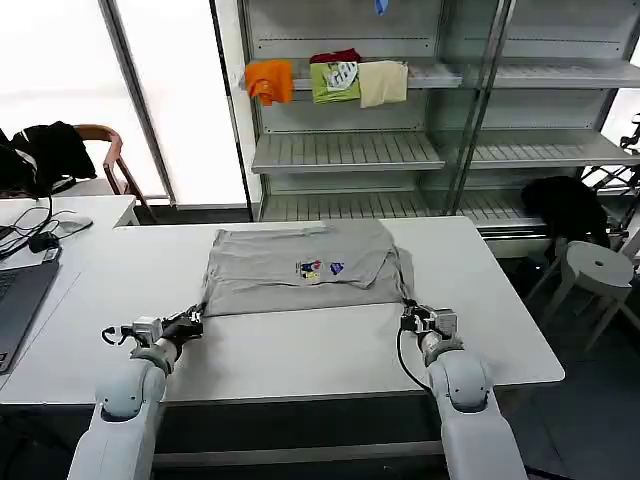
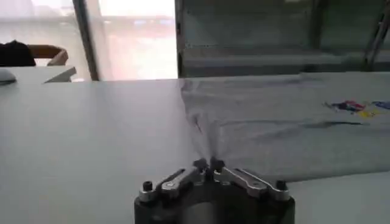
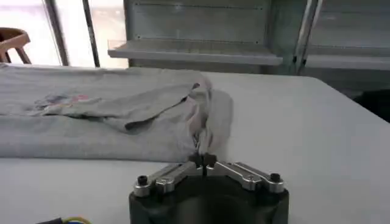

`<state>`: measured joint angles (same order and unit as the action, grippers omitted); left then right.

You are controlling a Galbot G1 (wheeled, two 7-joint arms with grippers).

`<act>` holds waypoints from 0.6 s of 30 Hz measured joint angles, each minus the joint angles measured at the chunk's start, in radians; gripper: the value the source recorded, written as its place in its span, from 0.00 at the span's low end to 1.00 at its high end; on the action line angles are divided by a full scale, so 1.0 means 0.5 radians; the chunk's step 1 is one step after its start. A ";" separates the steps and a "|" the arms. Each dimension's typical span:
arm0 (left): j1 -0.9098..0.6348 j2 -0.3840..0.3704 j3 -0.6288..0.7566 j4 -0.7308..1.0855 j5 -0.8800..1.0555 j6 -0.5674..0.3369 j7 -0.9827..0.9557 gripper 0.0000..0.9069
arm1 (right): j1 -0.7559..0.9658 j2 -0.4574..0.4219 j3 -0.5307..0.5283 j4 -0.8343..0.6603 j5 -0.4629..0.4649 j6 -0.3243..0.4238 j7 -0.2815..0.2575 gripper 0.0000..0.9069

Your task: Fold and organize the clothes.

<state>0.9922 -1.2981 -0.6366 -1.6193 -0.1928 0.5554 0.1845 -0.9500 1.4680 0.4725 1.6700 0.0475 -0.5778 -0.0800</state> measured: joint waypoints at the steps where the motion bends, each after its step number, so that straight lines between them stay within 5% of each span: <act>1: 0.004 0.002 -0.003 -0.003 -0.005 -0.004 0.004 0.00 | -0.007 -0.004 -0.005 0.010 0.006 -0.001 0.004 0.00; 18: 0.250 0.134 -0.118 -0.304 -0.159 0.018 0.090 0.00 | -0.361 -0.118 -0.080 0.463 0.042 -0.012 0.065 0.00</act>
<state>1.1173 -1.2309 -0.6954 -1.7714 -0.2724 0.5643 0.2293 -1.1306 1.4088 0.4327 1.9016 0.0687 -0.5840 -0.0473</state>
